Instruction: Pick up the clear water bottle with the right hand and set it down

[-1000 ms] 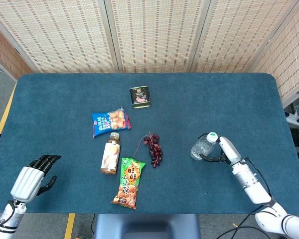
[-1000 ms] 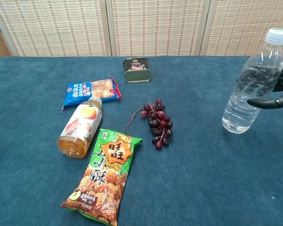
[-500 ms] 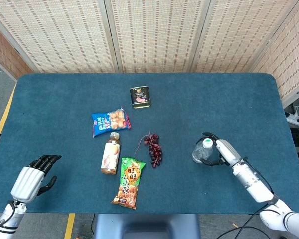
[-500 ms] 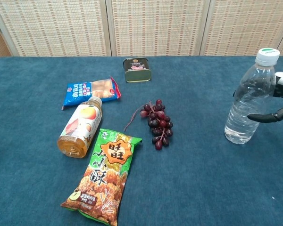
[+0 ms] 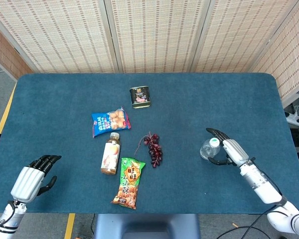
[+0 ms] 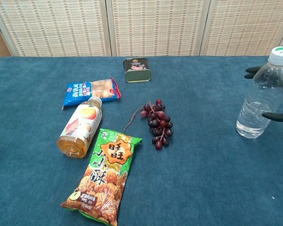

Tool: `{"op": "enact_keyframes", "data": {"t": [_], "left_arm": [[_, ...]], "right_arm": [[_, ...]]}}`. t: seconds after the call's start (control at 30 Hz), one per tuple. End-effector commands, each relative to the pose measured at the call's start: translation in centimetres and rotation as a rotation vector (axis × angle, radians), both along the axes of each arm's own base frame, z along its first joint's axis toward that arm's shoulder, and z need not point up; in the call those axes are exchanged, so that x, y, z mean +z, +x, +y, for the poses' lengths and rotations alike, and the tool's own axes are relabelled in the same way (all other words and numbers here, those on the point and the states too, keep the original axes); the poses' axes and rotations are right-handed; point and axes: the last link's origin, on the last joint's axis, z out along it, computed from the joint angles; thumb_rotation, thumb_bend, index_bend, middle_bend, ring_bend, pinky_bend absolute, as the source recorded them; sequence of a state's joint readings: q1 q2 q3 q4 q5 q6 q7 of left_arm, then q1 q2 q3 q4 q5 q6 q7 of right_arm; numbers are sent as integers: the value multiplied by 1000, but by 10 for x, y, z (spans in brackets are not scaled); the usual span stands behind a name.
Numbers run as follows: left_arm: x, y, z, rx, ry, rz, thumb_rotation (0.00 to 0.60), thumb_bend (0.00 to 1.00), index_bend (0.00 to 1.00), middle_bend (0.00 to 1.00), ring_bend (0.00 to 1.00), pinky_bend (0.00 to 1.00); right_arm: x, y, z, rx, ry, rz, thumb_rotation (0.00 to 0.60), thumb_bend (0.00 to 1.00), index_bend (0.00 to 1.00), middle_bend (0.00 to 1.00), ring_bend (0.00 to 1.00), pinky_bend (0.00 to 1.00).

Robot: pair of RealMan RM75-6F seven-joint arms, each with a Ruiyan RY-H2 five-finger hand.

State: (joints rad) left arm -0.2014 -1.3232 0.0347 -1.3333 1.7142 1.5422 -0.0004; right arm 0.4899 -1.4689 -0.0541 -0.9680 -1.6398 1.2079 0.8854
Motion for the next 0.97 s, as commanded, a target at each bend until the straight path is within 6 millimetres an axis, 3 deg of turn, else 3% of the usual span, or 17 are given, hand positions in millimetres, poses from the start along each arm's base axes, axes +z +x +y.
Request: {"op": "enact_keyframes", "data": {"t": [0.03,0.3,0.43,0.67,0.83,0.97], "left_arm": [[0,0,0,0,0,0,600,382,172,217,206,427],[-1,0,0,-2,-2,0,600,382,173,217,205,427],[-1,0,0,-1,-5,3,600,382,172,218,205,427],[-2,-1,1,4,-7,7,600,381,172,217,205,427],[-2,-1,1,6,-7,7,600,382,173,217,206,427],[-3,1,1,-3,-11,8,600,382,173,217,205,427]], "right_arm": [[16,-6,3,5,-64,65,600,213,0,0,0,73],[63,-12,26,-4,-321,262,600,209,0,0,0,73],[79,-14,39,-29,-377,306,600,146,0,0,0,73],[89,-10,53,-50,-389,323,600,132,0,0,0,70],[93,5,108,-45,-433,503,600,132,0,0,0,71],[90,9,123,-28,-420,527,600,132,0,0,0,71]]}}
